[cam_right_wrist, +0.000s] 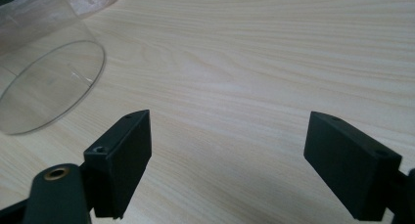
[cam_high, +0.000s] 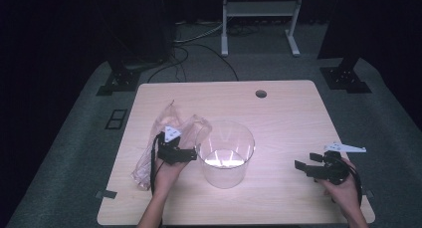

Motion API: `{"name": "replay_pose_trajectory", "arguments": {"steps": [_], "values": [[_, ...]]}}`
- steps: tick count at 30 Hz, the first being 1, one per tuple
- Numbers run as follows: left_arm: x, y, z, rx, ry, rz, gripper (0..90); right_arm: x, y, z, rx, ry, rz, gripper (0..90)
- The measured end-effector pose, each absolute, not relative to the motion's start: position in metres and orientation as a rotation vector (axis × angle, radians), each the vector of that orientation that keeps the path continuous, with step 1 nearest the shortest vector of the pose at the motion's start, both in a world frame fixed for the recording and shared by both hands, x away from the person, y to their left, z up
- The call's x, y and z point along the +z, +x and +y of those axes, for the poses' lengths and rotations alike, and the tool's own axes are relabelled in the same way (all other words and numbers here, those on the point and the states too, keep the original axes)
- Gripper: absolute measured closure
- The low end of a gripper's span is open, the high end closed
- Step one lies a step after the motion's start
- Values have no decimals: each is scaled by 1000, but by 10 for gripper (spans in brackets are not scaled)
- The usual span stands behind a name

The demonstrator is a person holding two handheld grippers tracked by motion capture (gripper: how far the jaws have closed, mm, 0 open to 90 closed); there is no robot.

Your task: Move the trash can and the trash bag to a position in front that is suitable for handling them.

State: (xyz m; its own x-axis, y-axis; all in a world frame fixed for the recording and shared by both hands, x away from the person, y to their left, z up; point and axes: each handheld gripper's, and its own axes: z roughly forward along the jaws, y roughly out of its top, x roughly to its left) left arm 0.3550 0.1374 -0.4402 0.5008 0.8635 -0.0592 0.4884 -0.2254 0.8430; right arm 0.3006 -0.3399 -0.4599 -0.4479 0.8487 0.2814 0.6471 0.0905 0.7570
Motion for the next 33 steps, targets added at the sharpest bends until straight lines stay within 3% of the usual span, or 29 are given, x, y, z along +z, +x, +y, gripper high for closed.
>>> {"name": "replay_pose_trajectory", "arguments": {"steps": [11,23,33], "values": [[-437,369,99,496,1927,1050,36,-460,302,-342,1293,1504,2136,169],[-420,387,170,537,2028,1077,53,-464,299,-341,1271,1504,2168,170],[-430,411,209,465,2156,1149,72,-467,299,-343,1264,1525,2170,170]]}}
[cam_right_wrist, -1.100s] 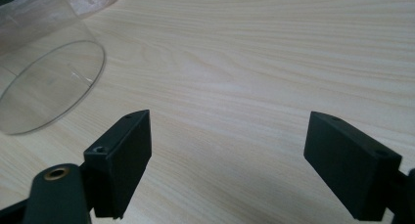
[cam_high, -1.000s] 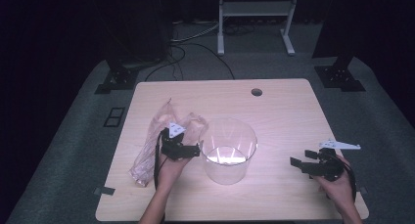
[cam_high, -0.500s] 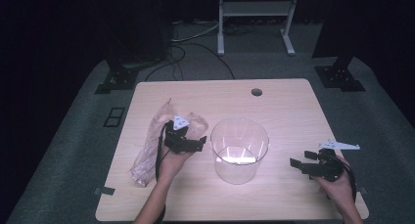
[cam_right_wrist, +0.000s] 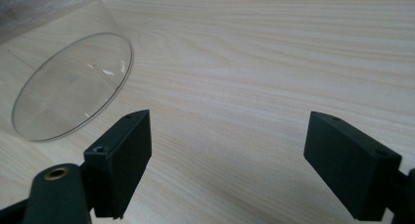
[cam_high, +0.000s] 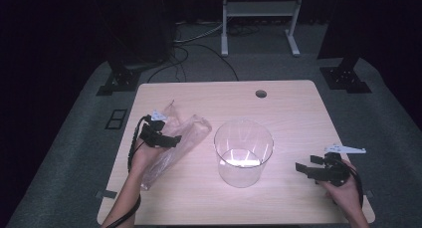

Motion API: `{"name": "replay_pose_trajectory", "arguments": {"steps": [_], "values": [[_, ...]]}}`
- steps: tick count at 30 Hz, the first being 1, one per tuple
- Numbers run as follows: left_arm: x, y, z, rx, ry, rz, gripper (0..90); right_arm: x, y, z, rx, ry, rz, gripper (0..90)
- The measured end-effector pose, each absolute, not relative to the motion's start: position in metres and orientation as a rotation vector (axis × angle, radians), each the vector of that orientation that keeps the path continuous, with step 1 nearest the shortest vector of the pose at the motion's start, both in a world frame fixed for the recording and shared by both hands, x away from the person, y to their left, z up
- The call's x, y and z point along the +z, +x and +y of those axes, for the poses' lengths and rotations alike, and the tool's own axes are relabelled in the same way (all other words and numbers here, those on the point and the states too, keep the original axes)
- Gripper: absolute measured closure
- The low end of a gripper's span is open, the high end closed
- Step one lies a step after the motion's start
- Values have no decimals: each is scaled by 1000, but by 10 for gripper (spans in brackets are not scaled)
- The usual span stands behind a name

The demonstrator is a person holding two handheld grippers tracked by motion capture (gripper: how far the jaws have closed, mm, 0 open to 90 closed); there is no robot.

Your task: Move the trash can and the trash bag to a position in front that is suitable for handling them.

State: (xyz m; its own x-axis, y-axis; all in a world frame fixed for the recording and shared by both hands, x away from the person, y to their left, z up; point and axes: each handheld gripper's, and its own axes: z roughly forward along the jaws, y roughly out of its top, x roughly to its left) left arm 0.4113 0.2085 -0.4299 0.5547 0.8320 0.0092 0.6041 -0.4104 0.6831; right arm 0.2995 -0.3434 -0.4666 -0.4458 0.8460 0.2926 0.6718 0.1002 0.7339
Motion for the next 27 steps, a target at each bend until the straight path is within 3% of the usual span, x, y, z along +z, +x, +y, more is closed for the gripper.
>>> {"name": "replay_pose_trajectory", "arguments": {"steps": [11,13,17,19,22,27], "values": [[-457,416,217,355,2278,1164,252,-469,299,-339,1248,1518,2206,171],[-459,414,217,366,2294,1133,349,-470,299,-338,1243,1508,2218,171],[-459,408,215,377,2304,1092,432,-470,300,-336,1239,1502,2226,171],[-459,404,213,376,2308,1067,537,-470,300,-336,1240,1499,2228,172],[-458,398,208,353,2325,1016,610,-470,300,-335,1242,1499,2233,172],[-456,389,199,294,2376,931,803,-471,299,-332,1241,1485,2261,205]]}}
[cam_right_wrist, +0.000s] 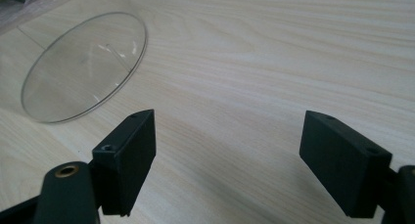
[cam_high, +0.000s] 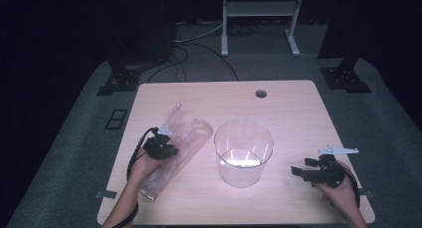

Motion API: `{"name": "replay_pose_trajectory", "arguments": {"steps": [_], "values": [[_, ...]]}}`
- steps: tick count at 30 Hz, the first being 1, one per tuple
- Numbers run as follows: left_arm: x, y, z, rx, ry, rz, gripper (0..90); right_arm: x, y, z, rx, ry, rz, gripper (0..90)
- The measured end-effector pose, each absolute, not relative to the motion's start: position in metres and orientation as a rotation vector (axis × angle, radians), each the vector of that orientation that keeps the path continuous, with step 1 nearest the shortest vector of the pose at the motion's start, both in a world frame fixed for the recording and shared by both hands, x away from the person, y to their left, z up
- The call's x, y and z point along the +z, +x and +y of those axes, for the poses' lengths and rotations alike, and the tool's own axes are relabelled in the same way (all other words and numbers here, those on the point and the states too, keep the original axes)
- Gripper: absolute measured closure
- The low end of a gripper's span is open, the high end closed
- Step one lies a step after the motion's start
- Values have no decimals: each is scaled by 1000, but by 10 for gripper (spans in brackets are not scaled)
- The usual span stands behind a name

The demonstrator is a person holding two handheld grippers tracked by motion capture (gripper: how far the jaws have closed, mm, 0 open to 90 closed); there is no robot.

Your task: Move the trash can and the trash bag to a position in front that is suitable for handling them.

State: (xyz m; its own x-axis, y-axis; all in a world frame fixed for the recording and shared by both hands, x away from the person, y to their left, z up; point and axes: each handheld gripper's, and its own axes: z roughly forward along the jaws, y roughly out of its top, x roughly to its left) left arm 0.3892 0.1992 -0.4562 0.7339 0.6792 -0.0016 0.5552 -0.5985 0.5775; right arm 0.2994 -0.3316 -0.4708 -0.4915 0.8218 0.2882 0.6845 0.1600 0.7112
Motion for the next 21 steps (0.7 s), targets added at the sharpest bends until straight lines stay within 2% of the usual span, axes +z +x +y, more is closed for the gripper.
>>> {"name": "replay_pose_trajectory", "arguments": {"steps": [3,7,21], "values": [[-456,386,198,239,2392,879,885,-471,300,-328,1260,1475,2289,224],[-449,385,201,152,2358,823,887,-465,306,-322,1307,1466,2284,243],[-394,385,203,110,2298,708,886,-442,366,-286,1385,1410,2250,260]]}}
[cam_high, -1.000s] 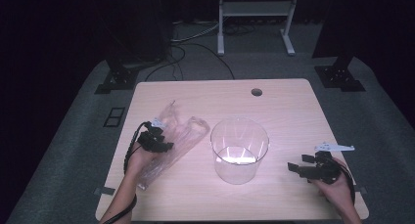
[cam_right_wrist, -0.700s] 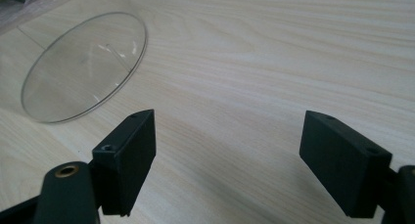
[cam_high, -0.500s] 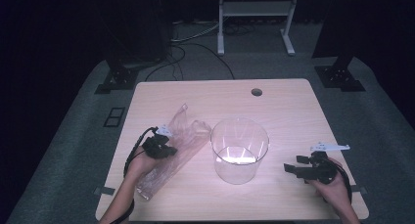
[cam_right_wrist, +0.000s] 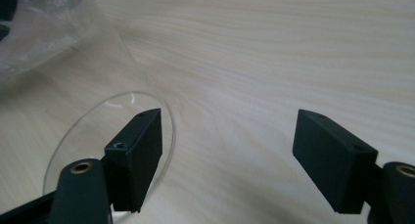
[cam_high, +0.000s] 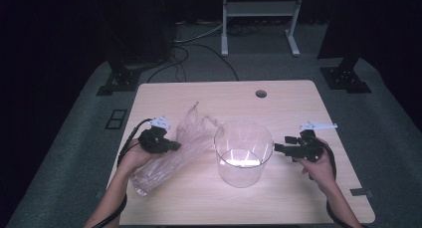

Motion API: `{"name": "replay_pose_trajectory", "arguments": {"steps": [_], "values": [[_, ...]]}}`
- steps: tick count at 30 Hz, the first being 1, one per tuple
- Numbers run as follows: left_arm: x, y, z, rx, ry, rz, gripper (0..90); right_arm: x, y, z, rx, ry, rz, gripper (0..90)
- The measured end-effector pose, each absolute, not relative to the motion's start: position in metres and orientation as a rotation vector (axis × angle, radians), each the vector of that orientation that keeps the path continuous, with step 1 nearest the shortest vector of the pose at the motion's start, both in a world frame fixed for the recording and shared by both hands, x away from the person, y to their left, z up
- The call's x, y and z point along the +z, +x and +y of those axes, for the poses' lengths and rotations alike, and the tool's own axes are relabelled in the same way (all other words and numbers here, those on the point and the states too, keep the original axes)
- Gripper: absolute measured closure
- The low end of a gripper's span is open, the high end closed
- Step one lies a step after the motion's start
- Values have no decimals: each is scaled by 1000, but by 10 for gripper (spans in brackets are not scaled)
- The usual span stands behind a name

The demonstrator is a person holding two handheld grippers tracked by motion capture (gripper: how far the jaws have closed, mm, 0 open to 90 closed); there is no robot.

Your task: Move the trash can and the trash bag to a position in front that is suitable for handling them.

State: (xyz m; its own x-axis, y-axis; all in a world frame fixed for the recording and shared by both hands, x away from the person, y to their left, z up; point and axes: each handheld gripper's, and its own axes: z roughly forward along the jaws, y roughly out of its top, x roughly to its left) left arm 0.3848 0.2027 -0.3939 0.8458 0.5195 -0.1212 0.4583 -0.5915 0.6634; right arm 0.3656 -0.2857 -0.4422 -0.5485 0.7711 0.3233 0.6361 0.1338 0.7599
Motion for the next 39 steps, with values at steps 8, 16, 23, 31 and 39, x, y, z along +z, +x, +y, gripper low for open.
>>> {"name": "replay_pose_trajectory", "arguments": {"steps": [8,16,23,31,39], "values": [[-355,389,198,169,2273,625,886,-430,386,-266,1416,1280,2360,295],[-326,389,191,191,2255,576,886,-427,383,-255,1436,1164,2472,349],[-302,387,187,196,2233,524,885,-428,367,-244,1453,1058,2581,355],[-263,379,156,166,2197,369,886,-391,361,-260,1516,996,2525,354],[-247,378,104,110,2223,206,885,-337,349,-251,1664,774,2549,415]]}}
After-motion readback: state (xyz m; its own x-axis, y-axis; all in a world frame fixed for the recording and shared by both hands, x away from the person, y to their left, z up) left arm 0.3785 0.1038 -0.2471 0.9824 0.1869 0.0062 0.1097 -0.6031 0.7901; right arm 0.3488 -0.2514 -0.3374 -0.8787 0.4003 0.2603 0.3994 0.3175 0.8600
